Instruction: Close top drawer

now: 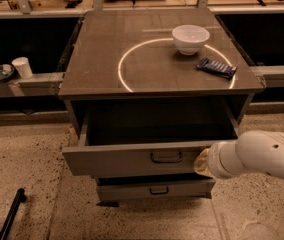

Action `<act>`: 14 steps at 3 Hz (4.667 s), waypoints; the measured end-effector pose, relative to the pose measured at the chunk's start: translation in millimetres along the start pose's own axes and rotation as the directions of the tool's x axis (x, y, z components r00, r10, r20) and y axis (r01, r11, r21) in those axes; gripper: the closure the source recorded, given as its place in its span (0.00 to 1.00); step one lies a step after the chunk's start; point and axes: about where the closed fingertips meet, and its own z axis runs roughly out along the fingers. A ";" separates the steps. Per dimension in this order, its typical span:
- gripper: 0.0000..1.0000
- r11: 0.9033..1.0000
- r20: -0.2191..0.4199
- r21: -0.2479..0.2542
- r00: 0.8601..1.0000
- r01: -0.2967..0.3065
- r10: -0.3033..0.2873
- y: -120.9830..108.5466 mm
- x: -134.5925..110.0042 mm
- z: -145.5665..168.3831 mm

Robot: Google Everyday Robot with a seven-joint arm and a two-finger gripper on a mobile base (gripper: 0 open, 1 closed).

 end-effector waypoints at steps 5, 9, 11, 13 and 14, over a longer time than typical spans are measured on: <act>0.35 0.998 0.122 0.013 0.991 -0.057 0.055 -16.5 2.3 9.9; 0.00 0.999 0.100 -0.023 0.995 -0.024 0.026 -14.6 -0.2 19.2; 0.46 0.977 0.139 -0.134 0.979 0.167 -0.149 -51.6 -17.2 80.8; 0.19 0.978 0.134 -0.092 0.976 0.185 -0.172 -66.3 -14.7 91.4; 0.00 0.978 0.134 -0.092 0.976 0.185 -0.172 -66.3 -14.7 91.4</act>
Offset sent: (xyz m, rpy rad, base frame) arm 0.0187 -0.0029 -0.0040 0.1323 -0.0243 -0.0156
